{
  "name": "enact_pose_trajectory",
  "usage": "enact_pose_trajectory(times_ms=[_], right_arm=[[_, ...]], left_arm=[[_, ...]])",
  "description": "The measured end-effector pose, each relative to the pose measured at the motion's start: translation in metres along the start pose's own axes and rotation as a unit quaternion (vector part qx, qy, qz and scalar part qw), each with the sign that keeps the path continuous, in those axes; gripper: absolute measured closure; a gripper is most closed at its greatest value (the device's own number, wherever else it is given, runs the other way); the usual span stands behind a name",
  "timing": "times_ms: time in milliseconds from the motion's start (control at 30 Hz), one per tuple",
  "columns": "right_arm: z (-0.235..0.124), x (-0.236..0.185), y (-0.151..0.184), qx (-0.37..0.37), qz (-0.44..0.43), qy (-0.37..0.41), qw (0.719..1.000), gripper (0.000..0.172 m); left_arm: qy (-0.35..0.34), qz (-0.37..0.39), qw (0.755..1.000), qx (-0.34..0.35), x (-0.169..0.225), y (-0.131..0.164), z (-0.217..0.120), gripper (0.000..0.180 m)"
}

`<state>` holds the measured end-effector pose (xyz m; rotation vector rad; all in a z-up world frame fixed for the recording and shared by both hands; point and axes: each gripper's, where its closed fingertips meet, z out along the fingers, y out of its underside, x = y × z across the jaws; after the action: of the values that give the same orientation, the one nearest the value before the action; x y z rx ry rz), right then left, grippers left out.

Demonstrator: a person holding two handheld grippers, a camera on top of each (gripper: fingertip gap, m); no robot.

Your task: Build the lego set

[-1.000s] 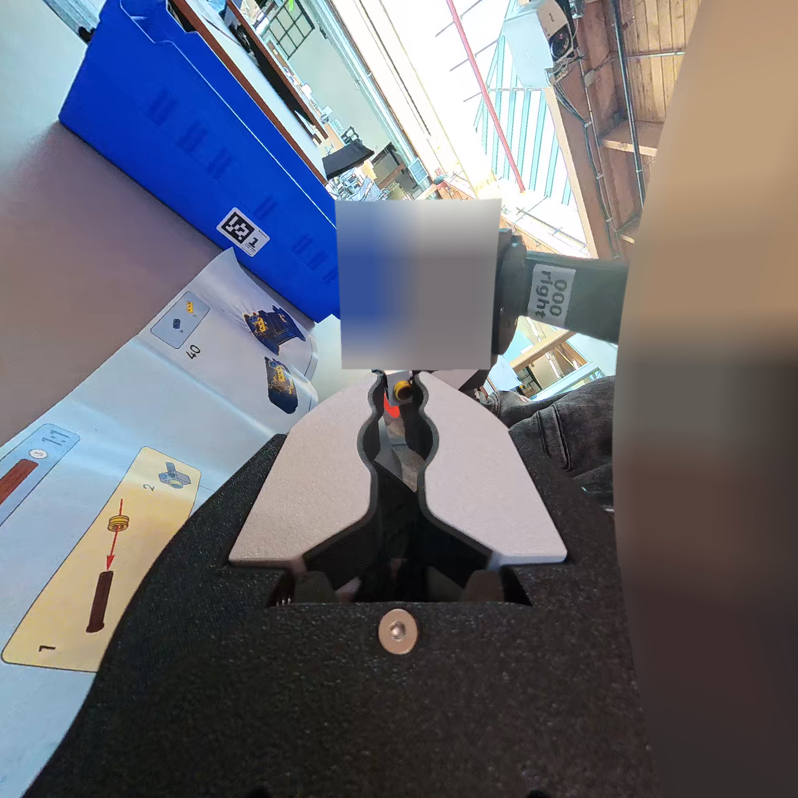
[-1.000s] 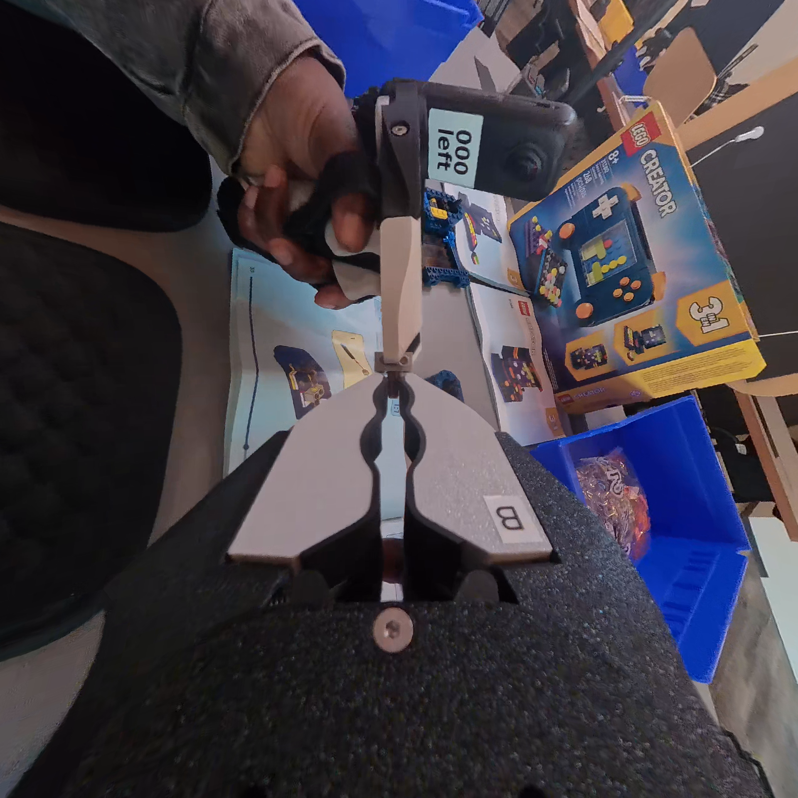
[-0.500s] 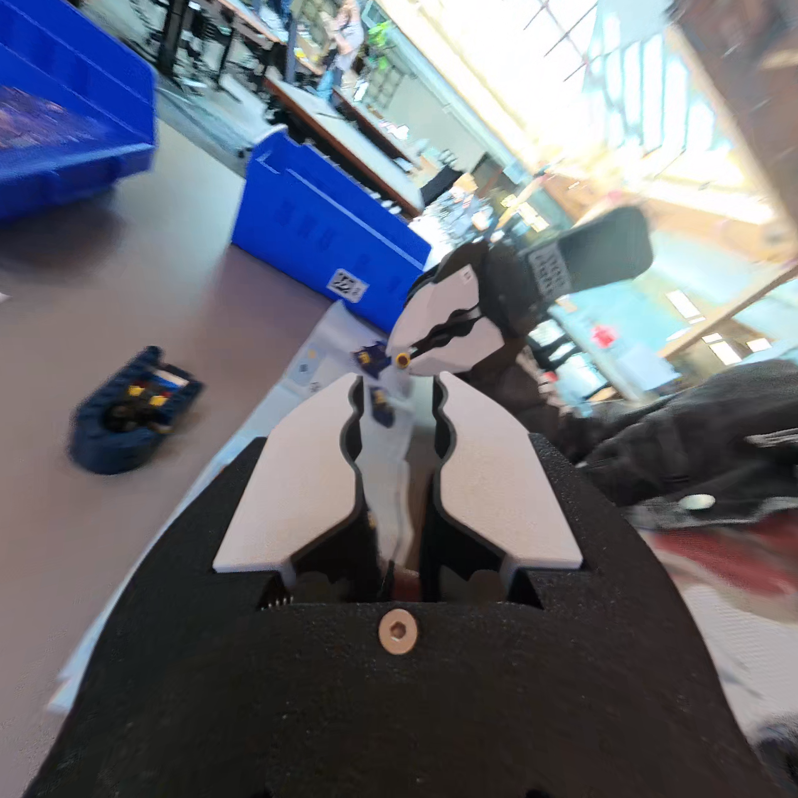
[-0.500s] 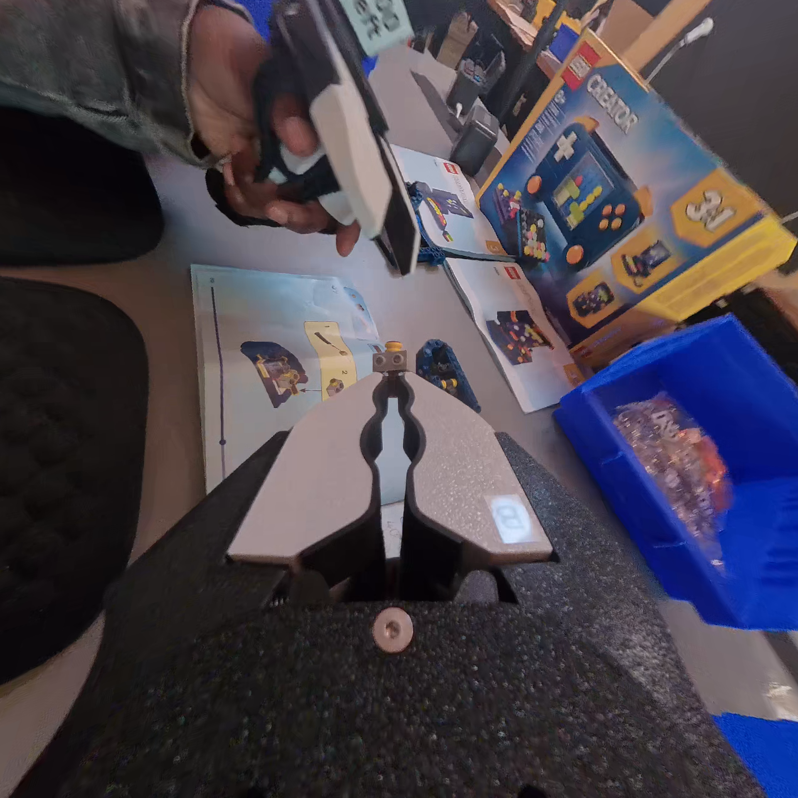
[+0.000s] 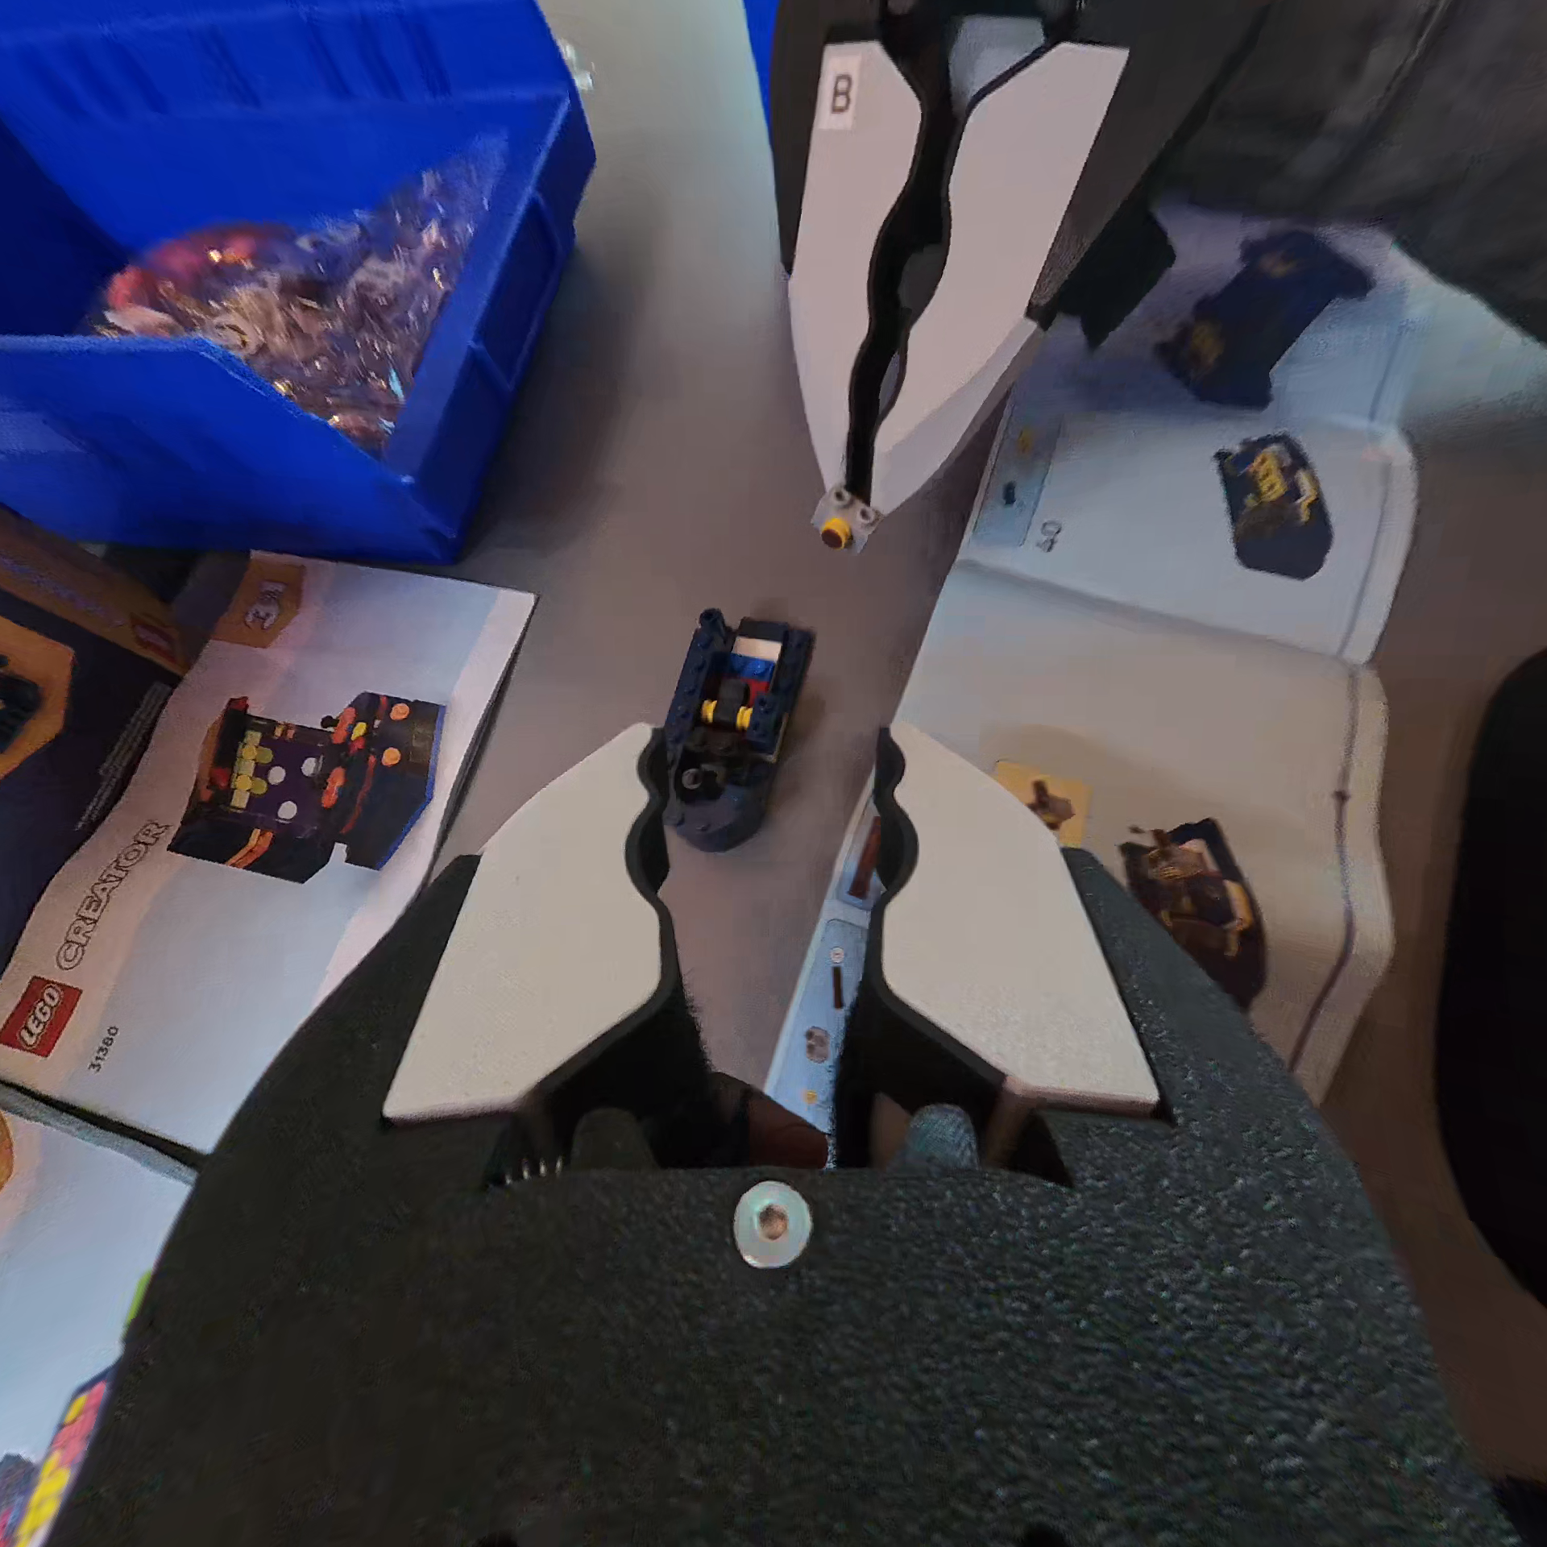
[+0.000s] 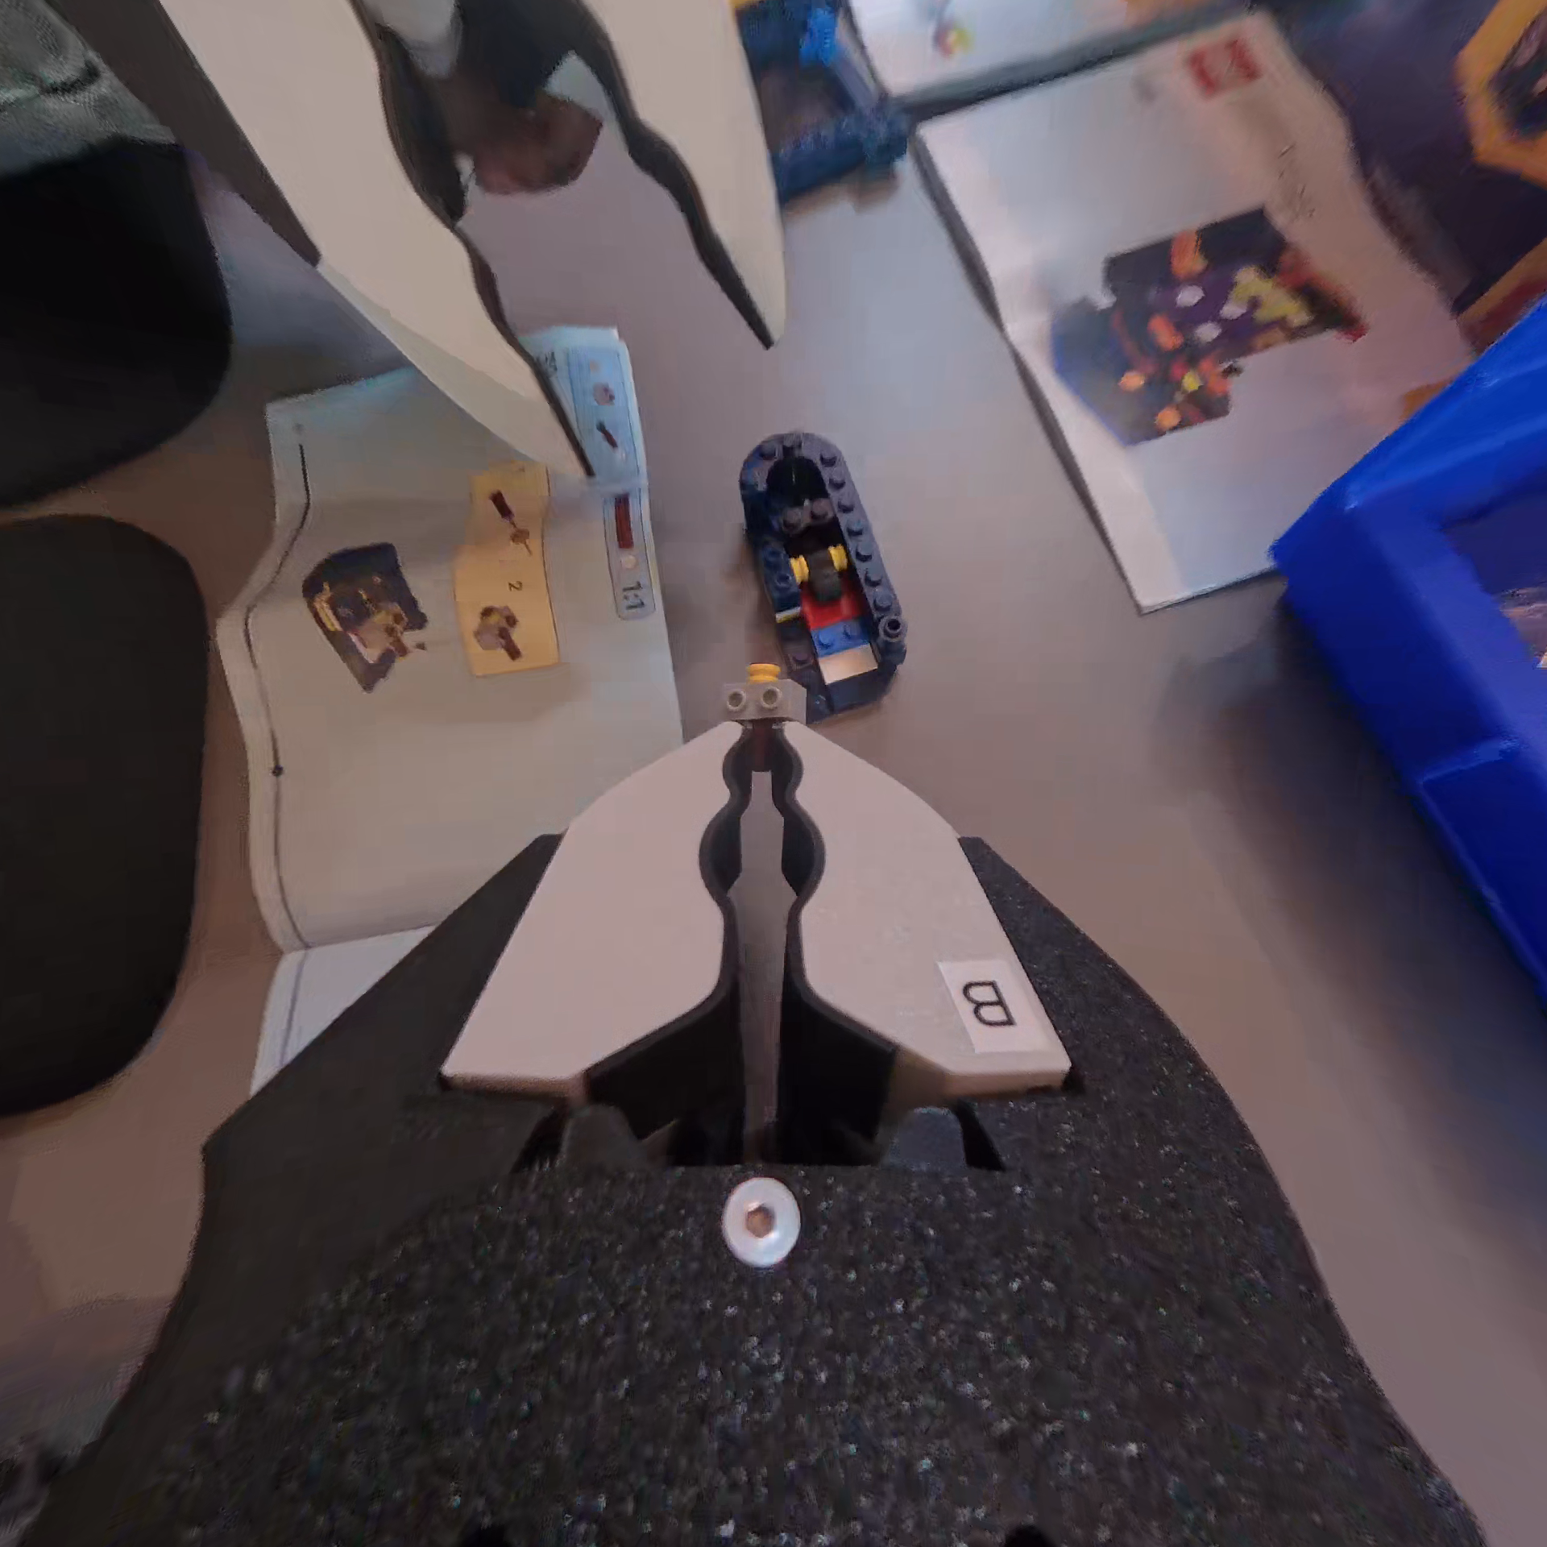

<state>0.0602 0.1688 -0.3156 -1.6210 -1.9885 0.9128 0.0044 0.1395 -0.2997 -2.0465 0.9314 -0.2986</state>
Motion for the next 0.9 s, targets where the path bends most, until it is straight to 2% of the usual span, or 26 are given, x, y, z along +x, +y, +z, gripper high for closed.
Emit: enact_pose_trajectory(times_ms=[167,367,500,667,900], right_arm=[[0.018,0.005,0.012,-0.051,-0.022,-0.063,0.996,0.168],[0.029,0.013,-0.003,-0.076,-0.040,-0.087,0.993,0.168],[0.033,0.014,0.012,-0.128,-0.043,-0.089,0.987,0.167],[0.032,0.014,0.004,-0.084,-0.031,-0.105,0.990,0.167],[0.038,0.016,0.009,-0.095,-0.029,-0.102,0.990,0.167]], left_arm=[[-0.001,0.031,0.998,-0.048,-0.014,0.017,0.024,0.132],[0.016,0.047,0.998,-0.040,-0.017,0.019,0.027,0.127],[0.023,0.031,0.999,-0.018,-0.016,0.016,0.031,0.132],[0.031,0.033,0.999,-0.020,-0.012,0.020,0.036,0.131],[0.027,0.030,0.999,-0.022,-0.013,0.027,0.040,0.132]])
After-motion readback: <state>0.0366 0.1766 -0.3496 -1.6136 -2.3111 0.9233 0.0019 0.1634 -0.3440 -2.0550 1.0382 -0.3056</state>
